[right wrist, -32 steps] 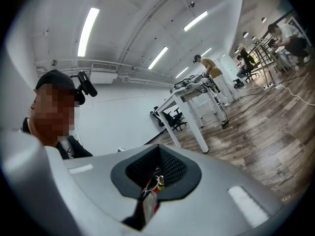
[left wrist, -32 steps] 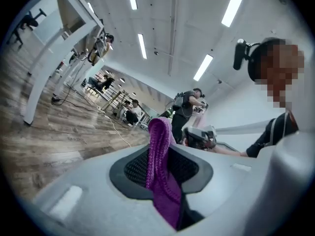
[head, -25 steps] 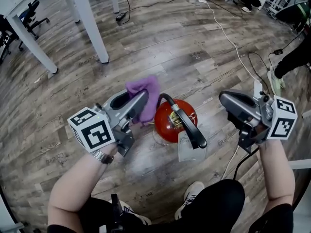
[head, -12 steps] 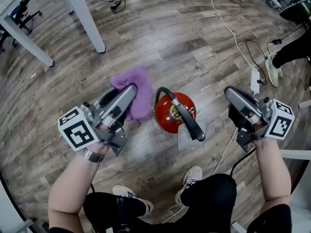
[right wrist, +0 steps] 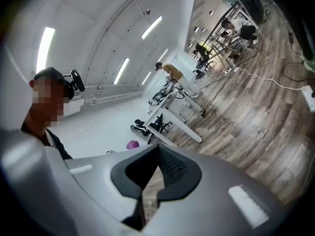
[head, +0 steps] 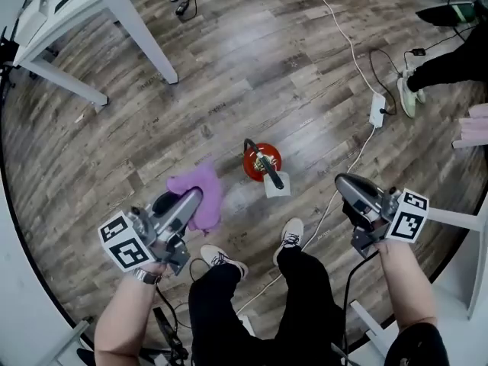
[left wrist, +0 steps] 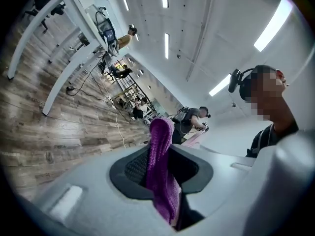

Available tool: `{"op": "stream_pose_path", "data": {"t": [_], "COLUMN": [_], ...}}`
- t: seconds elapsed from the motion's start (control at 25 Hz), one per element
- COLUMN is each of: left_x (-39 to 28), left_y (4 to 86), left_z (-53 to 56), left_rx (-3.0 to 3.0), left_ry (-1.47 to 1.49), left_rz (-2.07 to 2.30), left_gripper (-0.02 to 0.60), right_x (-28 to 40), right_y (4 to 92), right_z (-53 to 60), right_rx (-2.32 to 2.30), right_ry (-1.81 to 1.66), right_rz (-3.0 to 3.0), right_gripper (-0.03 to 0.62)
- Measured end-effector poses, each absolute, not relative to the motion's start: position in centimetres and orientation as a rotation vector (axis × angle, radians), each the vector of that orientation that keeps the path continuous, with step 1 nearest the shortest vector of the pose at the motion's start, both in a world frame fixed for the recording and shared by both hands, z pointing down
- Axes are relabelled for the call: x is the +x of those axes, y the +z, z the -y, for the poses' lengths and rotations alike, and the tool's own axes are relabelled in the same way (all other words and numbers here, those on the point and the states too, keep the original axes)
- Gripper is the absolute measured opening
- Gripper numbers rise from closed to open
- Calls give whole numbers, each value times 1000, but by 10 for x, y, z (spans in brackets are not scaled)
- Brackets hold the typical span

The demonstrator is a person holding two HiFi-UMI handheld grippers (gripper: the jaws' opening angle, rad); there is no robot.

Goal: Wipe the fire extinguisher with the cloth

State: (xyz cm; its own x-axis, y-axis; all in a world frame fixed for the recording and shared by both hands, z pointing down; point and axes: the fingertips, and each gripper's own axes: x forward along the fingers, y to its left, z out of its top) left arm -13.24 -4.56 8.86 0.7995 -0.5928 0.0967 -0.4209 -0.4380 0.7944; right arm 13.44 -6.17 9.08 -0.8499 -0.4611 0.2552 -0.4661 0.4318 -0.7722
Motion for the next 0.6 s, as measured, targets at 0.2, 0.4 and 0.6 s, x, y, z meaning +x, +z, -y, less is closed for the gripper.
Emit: {"op": "stream_pose_path", "data": {"t": [0.2,0.4,0.6], "left_x": [-123,-122,-122], "left_y": [-34,-119,-163], "left_z": [19,1,-33], "left_rx": [2142,2164,2187], "left_ry": [-159,-217,-288], "left_rz": [688,709,642], "left_gripper": [89,91,91], "right_x": [150,141,106], "right_y": [-8,-68,-124], "right_z": [31,-3,-40], "right_rx": [939,1012,1056], "right_ry": [1463,1461,1485], "right_rz": [2629,2567,2644], "right_gripper": [3,3,3]}}
